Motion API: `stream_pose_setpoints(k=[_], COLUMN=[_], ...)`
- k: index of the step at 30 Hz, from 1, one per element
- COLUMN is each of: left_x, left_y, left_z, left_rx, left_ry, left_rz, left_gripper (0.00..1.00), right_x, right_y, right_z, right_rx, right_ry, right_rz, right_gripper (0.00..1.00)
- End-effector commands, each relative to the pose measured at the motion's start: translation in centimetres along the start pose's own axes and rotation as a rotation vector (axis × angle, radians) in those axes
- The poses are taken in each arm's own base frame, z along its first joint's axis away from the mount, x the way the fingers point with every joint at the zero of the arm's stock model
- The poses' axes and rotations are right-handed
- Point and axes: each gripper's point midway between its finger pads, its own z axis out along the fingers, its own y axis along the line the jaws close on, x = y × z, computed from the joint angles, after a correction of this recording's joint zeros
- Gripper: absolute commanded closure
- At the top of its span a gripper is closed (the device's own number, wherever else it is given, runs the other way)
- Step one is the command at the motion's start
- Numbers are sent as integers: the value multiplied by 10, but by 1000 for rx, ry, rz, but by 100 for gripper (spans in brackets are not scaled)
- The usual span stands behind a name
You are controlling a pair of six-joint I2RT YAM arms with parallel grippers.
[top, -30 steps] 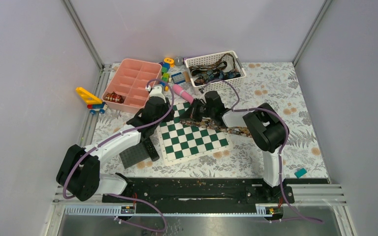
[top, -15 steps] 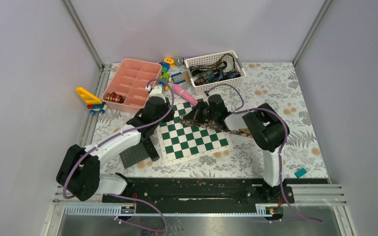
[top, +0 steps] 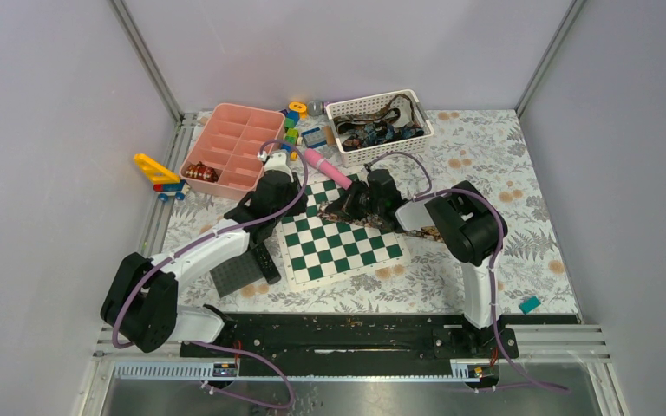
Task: Roll the ties
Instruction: Roll the tie at the center of the board.
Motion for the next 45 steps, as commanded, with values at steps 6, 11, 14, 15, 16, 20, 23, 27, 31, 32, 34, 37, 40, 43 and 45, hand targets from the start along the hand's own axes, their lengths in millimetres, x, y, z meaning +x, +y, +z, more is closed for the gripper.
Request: stream_pose_setpoints(k=[6,11,14,15,16,20,23,27,31,32,34,37,40,43,45], left_x=[-11,-10,-13,-14,-16,-26,-32,-39,-52,-59,-76,-105,-125,-135,-138], left_y=[-6,-6,-6,-6,-7,-10,-13,-18,-15,-15,-13,-9,1,2,3], left_z=[1,1,-1,-1,-2,-5,-9,-13,-22,-27,-39,-64,-83,-92,-95], left_rx=[19,20,21,20,23,30,37,51,27,23,7,-16,-66,-48,-36], left_ry=[-23,-22,-32,-36,-40,-64,-81,-91,-118,-138,-192,-292,-371,-381,-374], left_rz=[0,0,-2,-2,-5,-11,-19,-23,-27,-25,-19,-14,-29,-30,-38], left_gripper=[73,73,73,72,72,69,66,61,57,57,53,46,29,14,2], right_x=[-3,-3,-5,-7,-9,-17,-22,-23,-26,-27,-28,-41,-65,-75,-82], right_y=[-32,-37,-22,-14,-4,47,88,117,108,103,88,78,81,87,92], right_z=[-4,-7,-8,-9,-11,-22,-36,-51,-63,-67,-76,-99,-129,-145,-146], right_rx=[164,196,155,132,108,-18,-110,-167,-79,-47,44,164,232,255,275], right_ry=[-34,-32,-25,-23,-22,-10,-2,9,-22,-32,-45,-103,-231,-250,-224], right_rz=[33,24,-4,-17,-33,-108,-161,-187,-223,-244,-287,-420,-585,-750,-858], right_gripper=[100,100,100,100,100,95,91,86,85,85,85,75,47,24,8])
